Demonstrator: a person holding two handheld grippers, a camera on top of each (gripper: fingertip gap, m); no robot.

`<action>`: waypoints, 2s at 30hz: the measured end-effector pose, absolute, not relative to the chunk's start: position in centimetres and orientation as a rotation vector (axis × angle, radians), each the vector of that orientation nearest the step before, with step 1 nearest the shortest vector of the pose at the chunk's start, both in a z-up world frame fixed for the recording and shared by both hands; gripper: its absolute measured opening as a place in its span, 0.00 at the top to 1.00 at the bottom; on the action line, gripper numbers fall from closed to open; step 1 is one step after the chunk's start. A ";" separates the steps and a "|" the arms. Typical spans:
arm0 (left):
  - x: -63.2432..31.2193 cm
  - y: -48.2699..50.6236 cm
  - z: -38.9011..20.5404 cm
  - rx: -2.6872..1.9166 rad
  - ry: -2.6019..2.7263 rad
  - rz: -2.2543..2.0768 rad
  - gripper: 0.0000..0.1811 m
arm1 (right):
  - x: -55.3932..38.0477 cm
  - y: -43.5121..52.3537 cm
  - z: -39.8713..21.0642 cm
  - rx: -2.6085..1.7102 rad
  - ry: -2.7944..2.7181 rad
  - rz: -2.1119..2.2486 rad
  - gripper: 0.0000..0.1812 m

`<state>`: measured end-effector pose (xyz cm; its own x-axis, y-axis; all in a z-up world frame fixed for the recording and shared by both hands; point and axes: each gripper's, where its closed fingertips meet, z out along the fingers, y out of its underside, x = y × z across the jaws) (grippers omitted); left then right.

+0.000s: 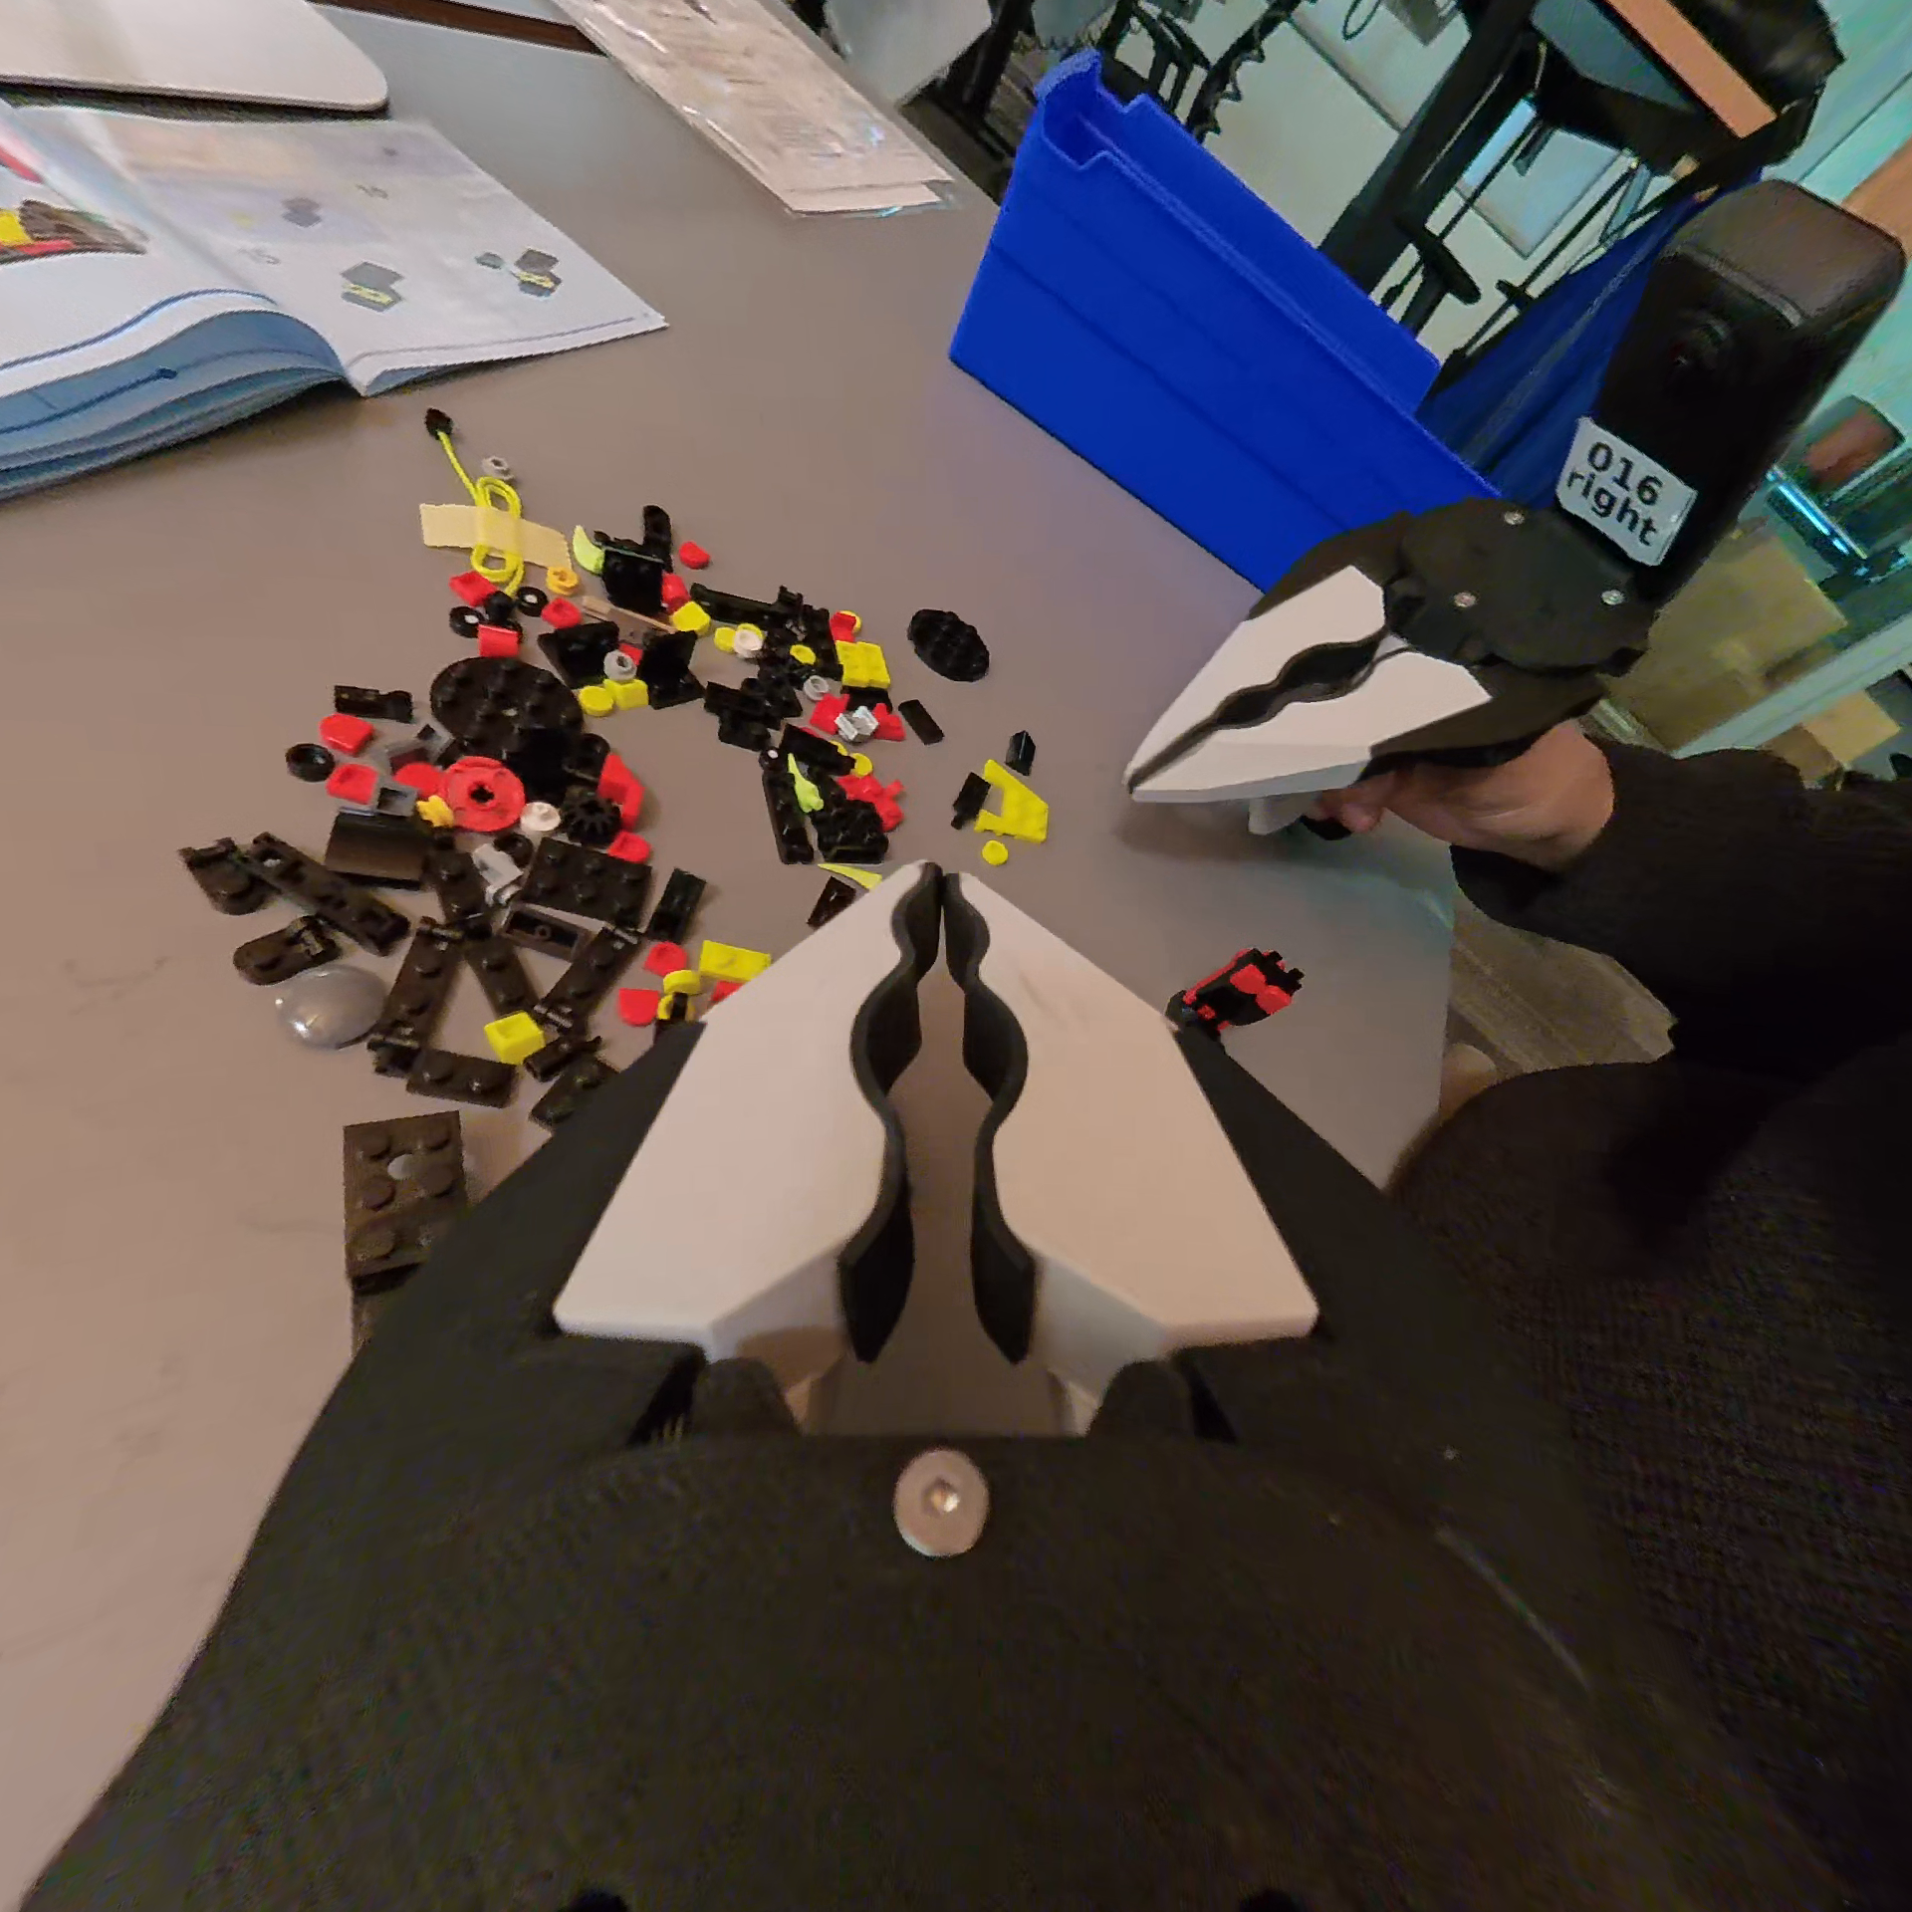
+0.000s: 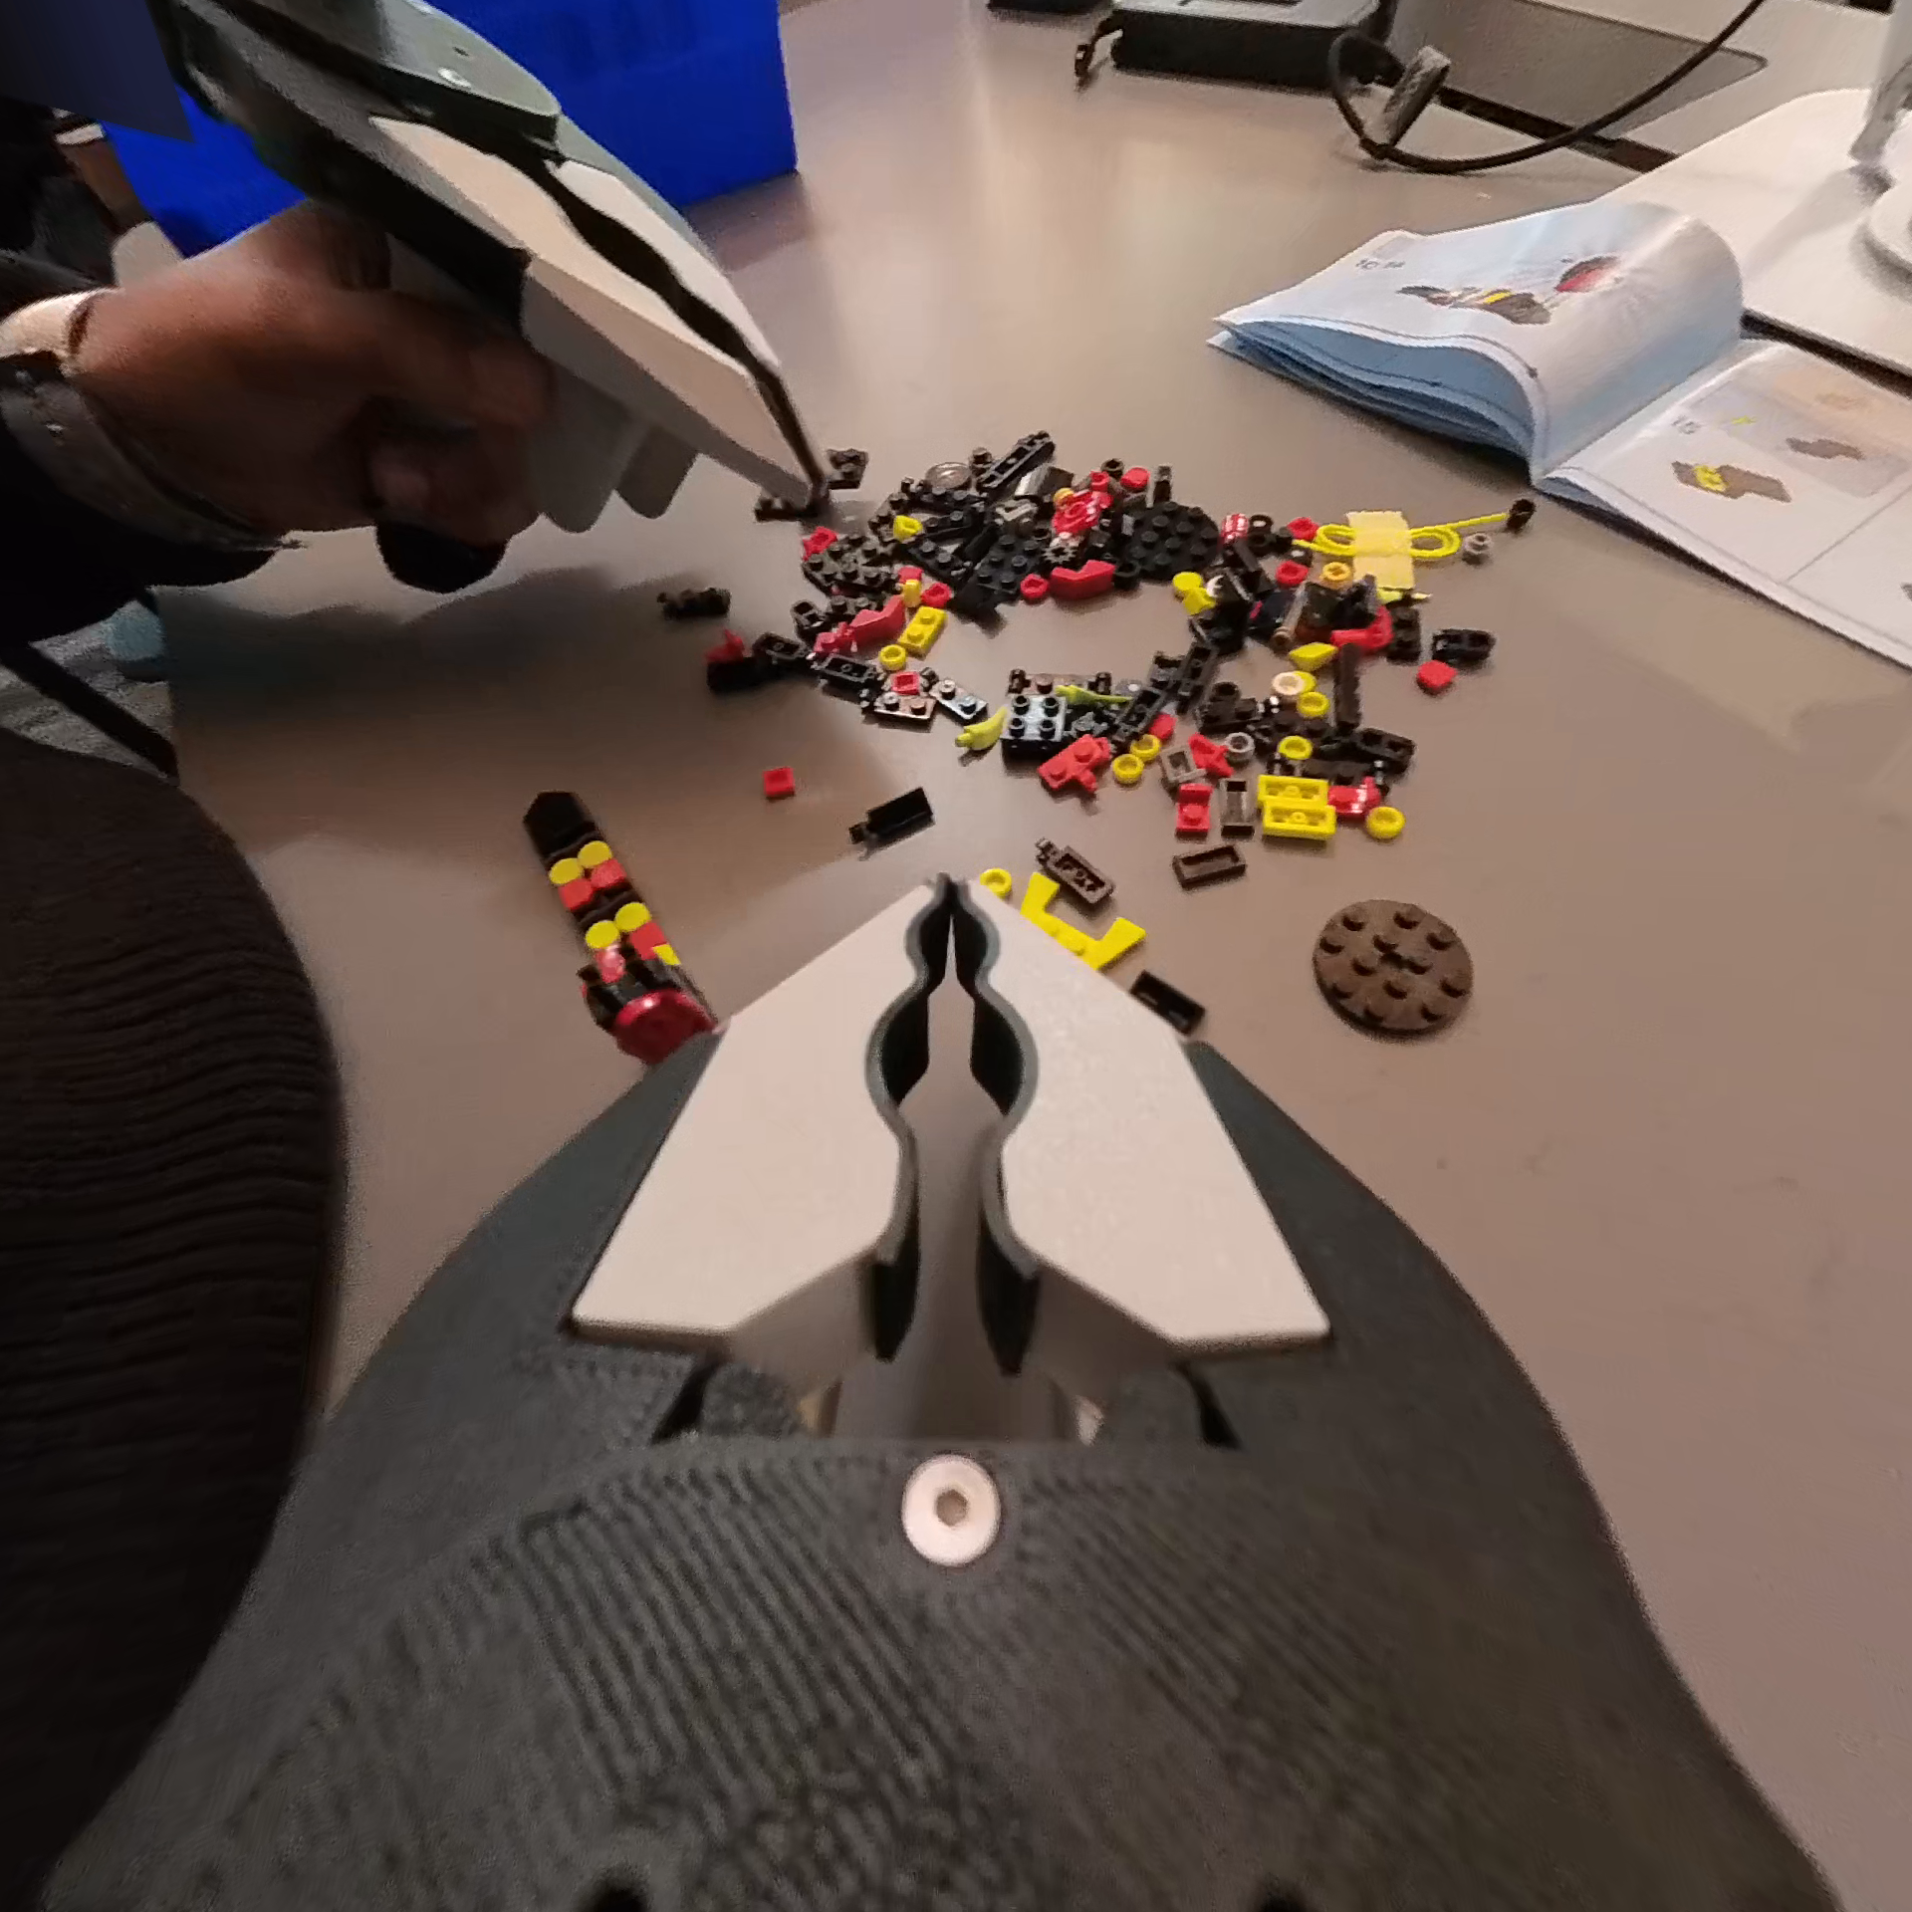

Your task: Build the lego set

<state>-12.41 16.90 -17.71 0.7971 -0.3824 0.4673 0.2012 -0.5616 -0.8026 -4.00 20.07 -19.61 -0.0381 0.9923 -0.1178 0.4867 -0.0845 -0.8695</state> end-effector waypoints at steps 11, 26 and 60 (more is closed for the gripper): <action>-16.0 17.5 -17.2 -2.001 0.027 -0.678 1.00 | -6.5 19.4 -18.6 -1.586 -1.553 1.145 0.95; -21.6 15.1 -20.4 -2.194 0.227 -0.514 0.87 | -4.6 19.3 -18.1 -1.541 -1.608 1.068 0.89; -6.2 11.4 -16.1 -1.932 0.724 -1.026 0.92 | -5.3 13.5 -15.1 -1.058 -1.764 1.037 0.78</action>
